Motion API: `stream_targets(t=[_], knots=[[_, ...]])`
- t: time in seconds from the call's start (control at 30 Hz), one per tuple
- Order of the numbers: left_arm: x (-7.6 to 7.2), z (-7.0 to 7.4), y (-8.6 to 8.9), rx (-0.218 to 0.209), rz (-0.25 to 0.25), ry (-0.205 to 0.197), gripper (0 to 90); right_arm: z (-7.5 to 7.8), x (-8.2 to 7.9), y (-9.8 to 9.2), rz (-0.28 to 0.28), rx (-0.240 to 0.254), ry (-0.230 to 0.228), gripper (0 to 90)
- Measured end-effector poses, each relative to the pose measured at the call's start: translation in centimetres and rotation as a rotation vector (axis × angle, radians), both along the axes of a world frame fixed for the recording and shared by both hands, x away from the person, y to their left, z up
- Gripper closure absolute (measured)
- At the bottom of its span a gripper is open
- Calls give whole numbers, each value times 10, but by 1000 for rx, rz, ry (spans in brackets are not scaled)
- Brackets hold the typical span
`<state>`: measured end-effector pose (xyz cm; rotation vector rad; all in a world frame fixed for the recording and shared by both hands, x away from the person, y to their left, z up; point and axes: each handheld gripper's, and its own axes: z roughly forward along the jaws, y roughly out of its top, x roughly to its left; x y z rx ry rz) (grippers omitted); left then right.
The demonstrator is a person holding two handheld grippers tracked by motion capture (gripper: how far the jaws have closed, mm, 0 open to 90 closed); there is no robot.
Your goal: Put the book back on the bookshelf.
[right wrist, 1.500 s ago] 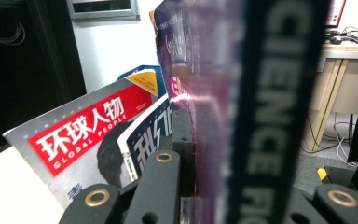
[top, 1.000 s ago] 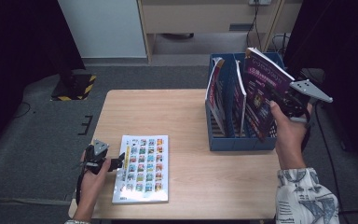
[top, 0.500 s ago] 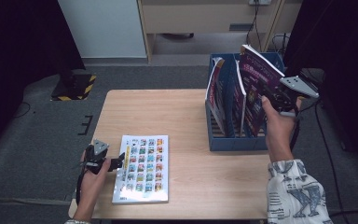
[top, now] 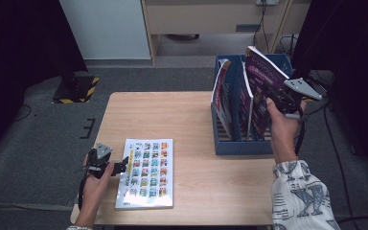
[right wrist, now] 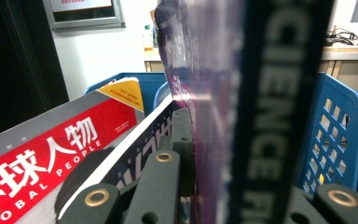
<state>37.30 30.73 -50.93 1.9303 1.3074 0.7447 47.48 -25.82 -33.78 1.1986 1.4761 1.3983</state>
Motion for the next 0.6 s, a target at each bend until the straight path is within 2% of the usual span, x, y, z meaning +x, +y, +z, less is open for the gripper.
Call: stream_targets(t=[0.2, 0.37, 0.6], knots=[[0, -1, -1, 4, -4, 2, 50, -7, 0, -2, -4, 11, -11, 838], [0, -1, -1, 5, -6, 1, 49, -16, 2, -2, -34, 9, 5, 838], [0, -1, -3, 12, -13, 6, 49, -32, 8, 2, -42, 18, 19, 838]])
